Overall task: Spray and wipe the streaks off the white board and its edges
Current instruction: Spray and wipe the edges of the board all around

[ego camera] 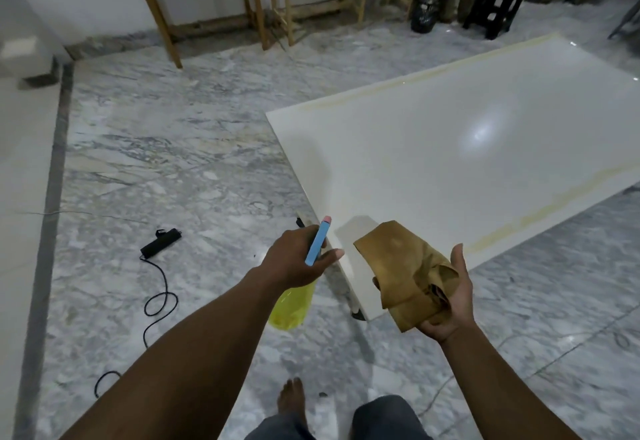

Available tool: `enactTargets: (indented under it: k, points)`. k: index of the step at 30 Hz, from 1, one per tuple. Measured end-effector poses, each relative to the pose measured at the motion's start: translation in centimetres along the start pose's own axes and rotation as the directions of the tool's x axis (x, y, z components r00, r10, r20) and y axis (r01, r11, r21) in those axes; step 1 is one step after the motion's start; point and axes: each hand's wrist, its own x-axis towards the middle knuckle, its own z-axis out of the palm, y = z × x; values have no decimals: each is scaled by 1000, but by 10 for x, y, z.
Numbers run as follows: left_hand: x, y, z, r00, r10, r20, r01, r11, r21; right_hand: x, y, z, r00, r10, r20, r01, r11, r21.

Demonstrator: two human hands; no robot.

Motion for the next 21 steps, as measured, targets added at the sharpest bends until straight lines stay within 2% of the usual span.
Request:
enactTargets:
  k: [6, 10, 14, 16, 19, 21]
  points:
    - [13, 5, 10, 989, -123, -78, 122, 992, -23, 41, -44, 15, 996, 69, -53, -77, 985, -155]
    - [11, 16, 31, 938, -254, -234, 239, 967, -91, 78, -77, 19, 970, 242, -7, -235, 935, -266]
    - [0, 40, 64, 878, -375, -299, 340, 926, -163, 101, -108, 28, 884, 465, 44, -405, 811, -423]
    - [-6, 56, 77, 847, -419, -327, 372, 907, -197, 107, -121, 32, 819, 569, 71, -478, 745, -465]
    - [-17, 78, 94, 797, -484, -362, 406, 872, -273, 112, -123, 39, 740, 664, 106, -533, 675, -510]
    - [-25, 92, 107, 760, -524, -385, 422, 847, -322, 114, -116, 41, 723, 686, 80, -534, 629, -565]
